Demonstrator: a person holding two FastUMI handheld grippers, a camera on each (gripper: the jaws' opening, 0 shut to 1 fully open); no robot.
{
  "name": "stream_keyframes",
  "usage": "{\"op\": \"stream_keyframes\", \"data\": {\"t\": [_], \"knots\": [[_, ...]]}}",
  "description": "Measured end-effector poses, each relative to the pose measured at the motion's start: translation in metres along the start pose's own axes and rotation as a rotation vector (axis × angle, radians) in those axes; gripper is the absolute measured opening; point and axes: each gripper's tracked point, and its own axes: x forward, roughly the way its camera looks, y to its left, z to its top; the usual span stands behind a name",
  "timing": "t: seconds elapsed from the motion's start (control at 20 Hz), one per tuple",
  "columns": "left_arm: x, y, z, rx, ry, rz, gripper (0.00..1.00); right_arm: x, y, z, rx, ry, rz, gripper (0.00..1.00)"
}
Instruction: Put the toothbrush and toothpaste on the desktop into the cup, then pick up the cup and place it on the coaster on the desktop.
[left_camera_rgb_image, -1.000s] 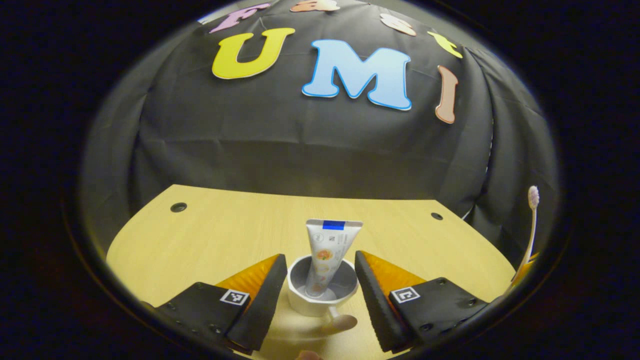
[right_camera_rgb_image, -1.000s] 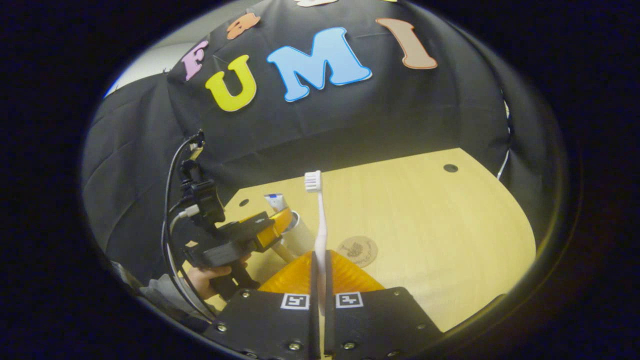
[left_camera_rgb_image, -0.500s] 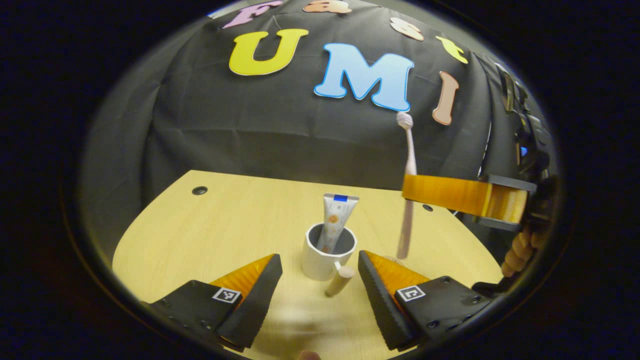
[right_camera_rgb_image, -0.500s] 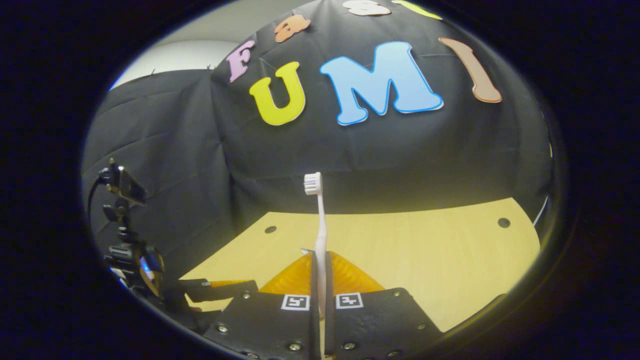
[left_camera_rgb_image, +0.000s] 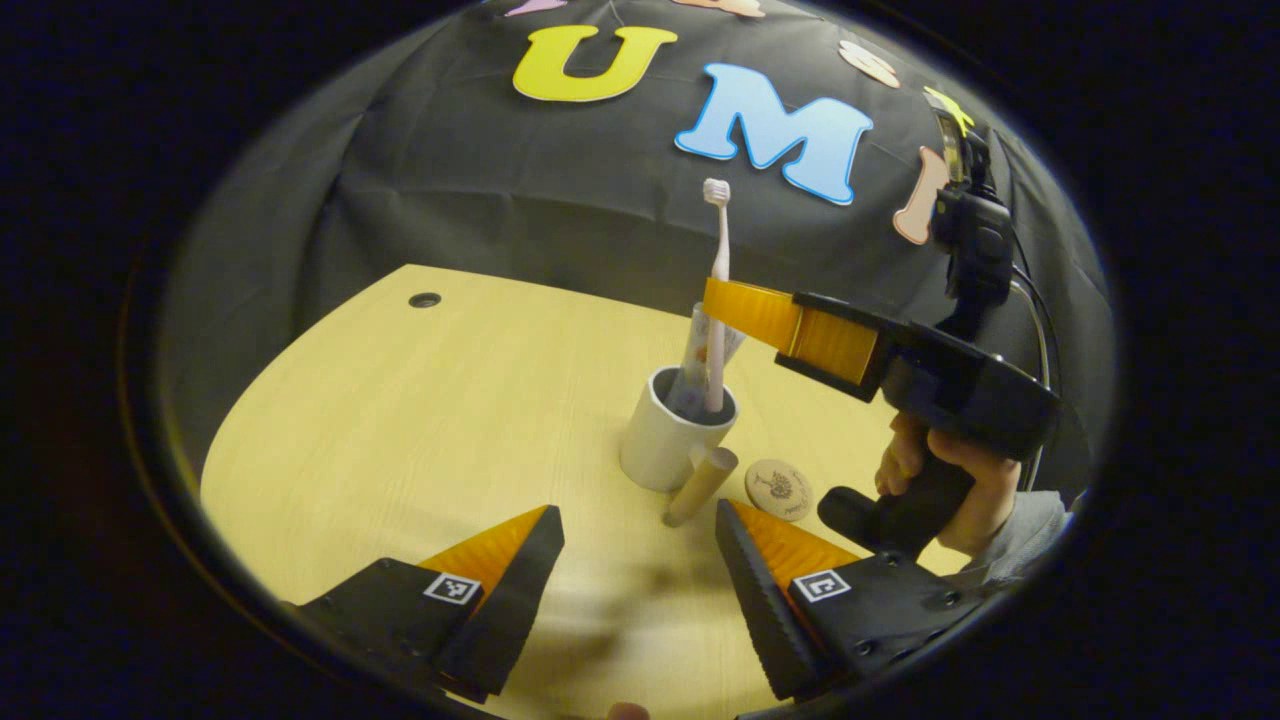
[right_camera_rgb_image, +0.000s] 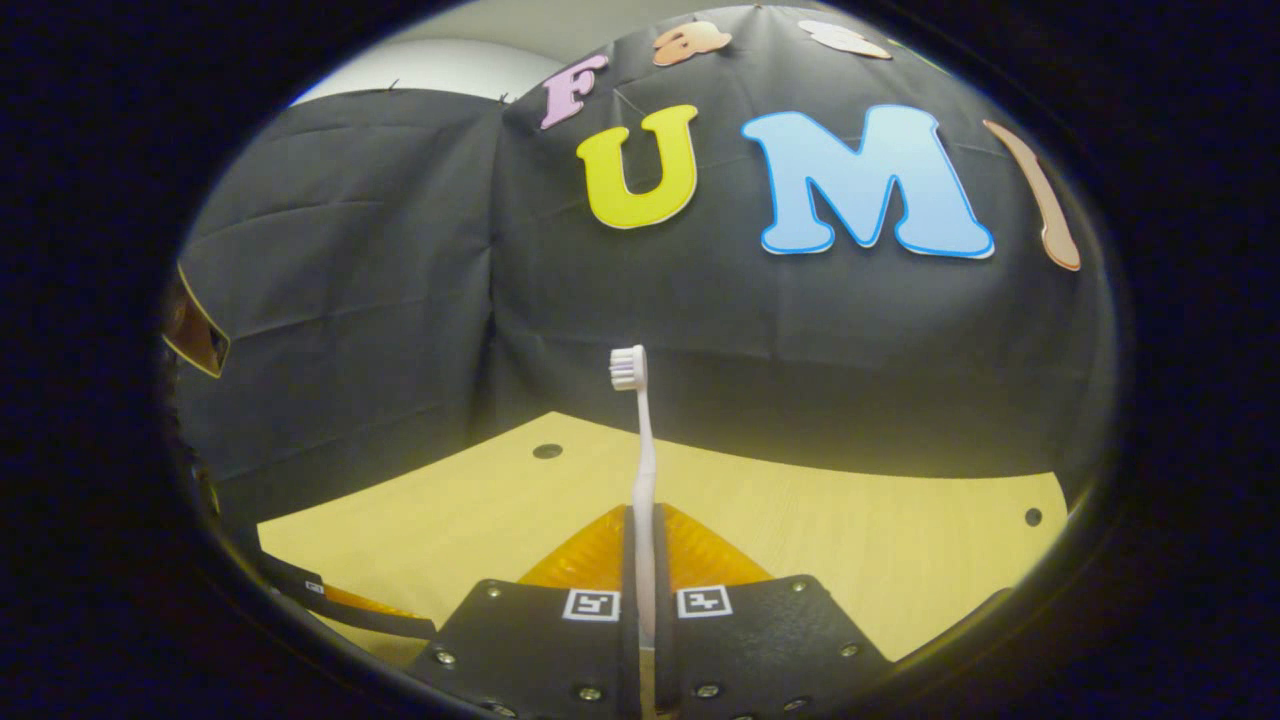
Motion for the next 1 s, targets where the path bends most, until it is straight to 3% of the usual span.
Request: {"op": "stream_keyframes", "data": {"t": [0.15, 0.2, 0.4, 0.45, 0.75, 1.0], "knots": [[0.000, 0.005, -0.001, 0.017, 0.000, -0.008, 0.95, -0.002, -0.001, 0.000, 0.015, 0.007, -0.017, 0.07], [0.000, 0.003, -0.002, 0.013, 0.002, -0.012, 0.97, -0.006, -0.002, 0.001, 0.011, 0.011, -0.029, 0.16], [-0.003, -0.001, -0.003, 0.017, 0.003, -0.015, 0.95, -0.021, -0.009, 0.008, 0.016, 0.014, -0.059, 0.76], [-0.003, -0.002, -0.003, 0.024, 0.006, -0.015, 0.95, -0.026, -0.013, 0.010, 0.020, 0.010, -0.074, 0.80], [0.007, -0.019, 0.004, 0.049, 0.049, -0.022, 0.97, -0.106, -0.048, 0.029, 0.081, 0.015, -0.190, 0.80], [0.030, -0.037, 0.005, 0.049, 0.137, -0.027, 0.95, -0.163, -0.086, 0.020, 0.132, 0.034, -0.294, 0.80]]}}
